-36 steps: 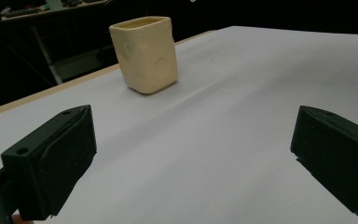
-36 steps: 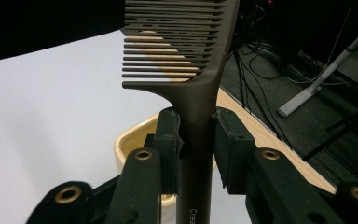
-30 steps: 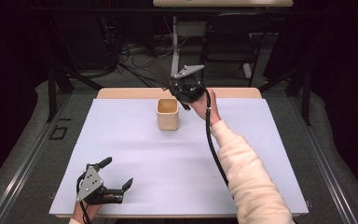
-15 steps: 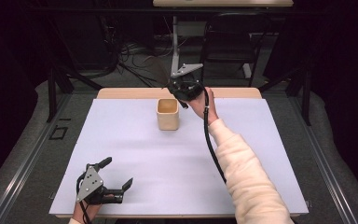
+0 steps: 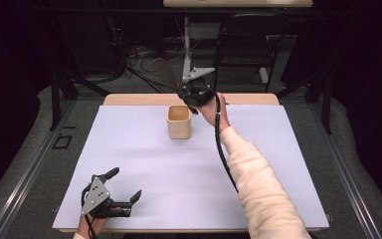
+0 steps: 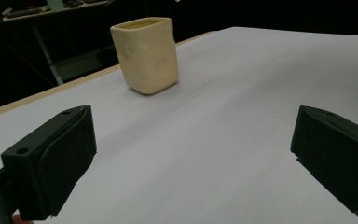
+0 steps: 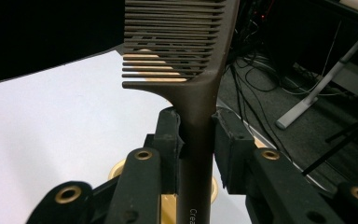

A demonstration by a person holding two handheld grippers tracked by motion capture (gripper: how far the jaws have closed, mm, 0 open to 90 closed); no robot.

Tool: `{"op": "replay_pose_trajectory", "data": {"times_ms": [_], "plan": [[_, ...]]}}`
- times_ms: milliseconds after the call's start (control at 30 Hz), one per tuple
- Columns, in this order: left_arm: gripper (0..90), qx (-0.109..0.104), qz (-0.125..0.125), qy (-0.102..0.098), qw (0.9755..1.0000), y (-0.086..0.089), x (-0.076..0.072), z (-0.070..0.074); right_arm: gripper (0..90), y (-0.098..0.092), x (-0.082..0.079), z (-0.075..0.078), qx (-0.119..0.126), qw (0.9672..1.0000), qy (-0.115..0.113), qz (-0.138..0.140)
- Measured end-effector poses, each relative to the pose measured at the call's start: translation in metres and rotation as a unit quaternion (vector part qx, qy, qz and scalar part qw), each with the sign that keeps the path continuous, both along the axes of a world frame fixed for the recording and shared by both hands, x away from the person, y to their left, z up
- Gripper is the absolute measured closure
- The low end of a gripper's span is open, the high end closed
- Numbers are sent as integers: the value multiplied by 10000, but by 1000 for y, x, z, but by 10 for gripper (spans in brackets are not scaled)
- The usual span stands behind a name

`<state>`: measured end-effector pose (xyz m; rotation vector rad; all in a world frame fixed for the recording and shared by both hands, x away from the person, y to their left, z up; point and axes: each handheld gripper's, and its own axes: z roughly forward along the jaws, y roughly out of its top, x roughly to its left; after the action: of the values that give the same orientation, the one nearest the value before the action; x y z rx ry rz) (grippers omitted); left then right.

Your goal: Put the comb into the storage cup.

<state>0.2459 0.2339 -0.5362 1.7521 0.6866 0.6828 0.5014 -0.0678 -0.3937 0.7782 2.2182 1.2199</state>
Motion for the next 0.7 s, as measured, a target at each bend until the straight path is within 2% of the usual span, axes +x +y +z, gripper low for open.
{"op": "replay_pose_trajectory", "data": {"times_ms": [700], "plan": [[2,-13,6,7,10000,0,0,0,721,9,3,-1,172,9998,-141,-2]]}}
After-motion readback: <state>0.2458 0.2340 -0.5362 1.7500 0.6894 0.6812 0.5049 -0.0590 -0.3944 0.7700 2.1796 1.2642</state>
